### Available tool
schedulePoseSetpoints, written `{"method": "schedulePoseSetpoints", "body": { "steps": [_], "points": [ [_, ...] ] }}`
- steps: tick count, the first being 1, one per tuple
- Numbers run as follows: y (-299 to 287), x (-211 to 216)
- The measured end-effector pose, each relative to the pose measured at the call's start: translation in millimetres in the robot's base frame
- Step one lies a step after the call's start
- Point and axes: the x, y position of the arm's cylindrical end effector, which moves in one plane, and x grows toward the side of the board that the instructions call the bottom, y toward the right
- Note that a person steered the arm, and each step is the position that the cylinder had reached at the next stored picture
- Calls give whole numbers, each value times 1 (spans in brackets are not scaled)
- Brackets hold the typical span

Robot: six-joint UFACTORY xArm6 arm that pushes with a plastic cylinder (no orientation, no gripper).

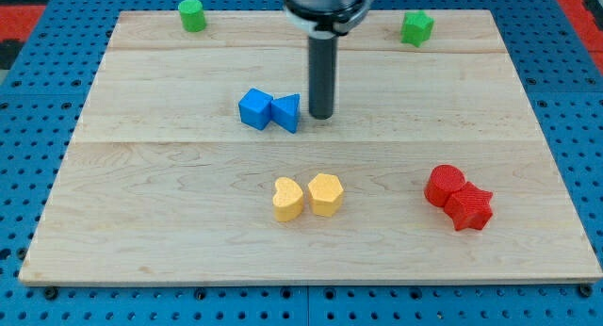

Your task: Push the green blocks slightly to the left

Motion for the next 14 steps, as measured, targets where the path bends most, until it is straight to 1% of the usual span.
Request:
{"method": "schedulePoseSetpoints", "body": {
  "steps": [2, 3, 4, 5, 6, 7, 8, 9, 10, 11, 12, 13, 14],
  "points": [
    [73, -39],
    [159, -44],
    [201, -90],
    [212, -143],
    [68, -136],
    [47, -135],
    [141, -137],
    [136, -194],
    [6, -194],
    [-99, -192],
    [-105, -195],
    [-159, -196],
    [-172, -196]
  ]
}}
